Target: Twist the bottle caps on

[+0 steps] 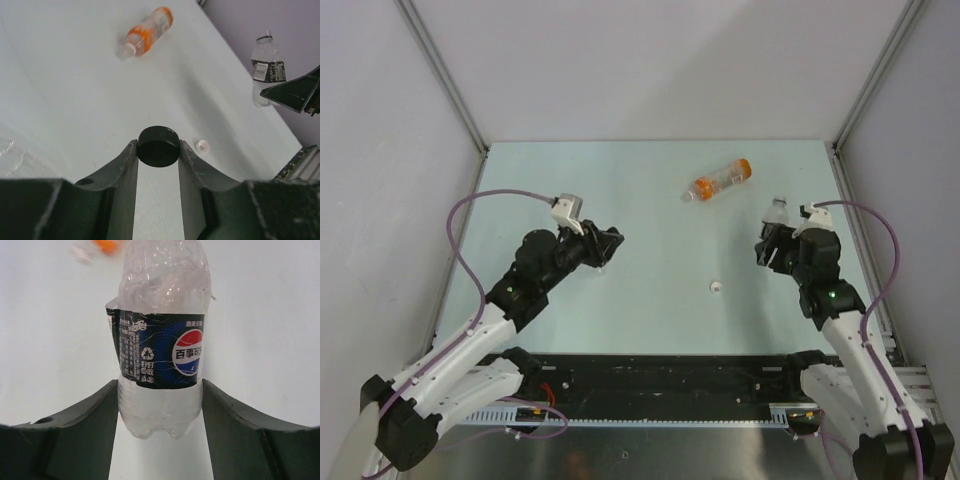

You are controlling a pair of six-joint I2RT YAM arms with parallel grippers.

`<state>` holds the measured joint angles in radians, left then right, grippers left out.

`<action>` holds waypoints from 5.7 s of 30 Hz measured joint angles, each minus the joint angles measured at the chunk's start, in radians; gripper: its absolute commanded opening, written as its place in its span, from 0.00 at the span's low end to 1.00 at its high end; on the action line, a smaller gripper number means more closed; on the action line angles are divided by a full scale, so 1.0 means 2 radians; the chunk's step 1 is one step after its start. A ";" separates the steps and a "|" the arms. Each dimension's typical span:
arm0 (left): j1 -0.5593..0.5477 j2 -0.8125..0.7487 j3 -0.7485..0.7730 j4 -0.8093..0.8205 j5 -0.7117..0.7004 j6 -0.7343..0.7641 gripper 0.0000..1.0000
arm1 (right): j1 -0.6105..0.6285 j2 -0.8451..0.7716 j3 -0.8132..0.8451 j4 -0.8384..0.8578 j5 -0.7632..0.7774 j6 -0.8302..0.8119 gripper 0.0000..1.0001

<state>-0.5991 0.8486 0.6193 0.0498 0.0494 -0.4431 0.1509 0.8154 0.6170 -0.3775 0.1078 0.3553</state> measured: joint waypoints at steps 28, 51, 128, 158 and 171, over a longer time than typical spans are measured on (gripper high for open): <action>0.000 0.170 0.373 -0.112 0.396 0.290 0.00 | 0.356 -0.039 -0.065 0.251 -0.016 -0.469 0.00; 0.003 0.132 0.295 -0.327 0.389 0.467 0.00 | 0.424 -0.111 -0.071 0.177 -0.031 -0.562 0.00; -0.012 0.094 0.288 -0.408 0.387 0.553 0.23 | 0.395 -0.080 -0.081 0.273 -0.182 -0.527 0.00; -0.018 0.093 0.292 -0.402 0.407 0.567 0.88 | 0.391 -0.106 -0.081 0.294 -0.249 -0.527 0.00; -0.018 0.091 0.294 -0.384 0.409 0.575 1.00 | 0.390 -0.101 -0.081 0.311 -0.225 -0.506 0.00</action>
<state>-0.6353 1.0313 1.2072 -0.7181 0.8665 0.7074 0.9318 0.6132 0.4557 0.2455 -0.3420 -0.6571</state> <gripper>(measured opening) 0.994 0.643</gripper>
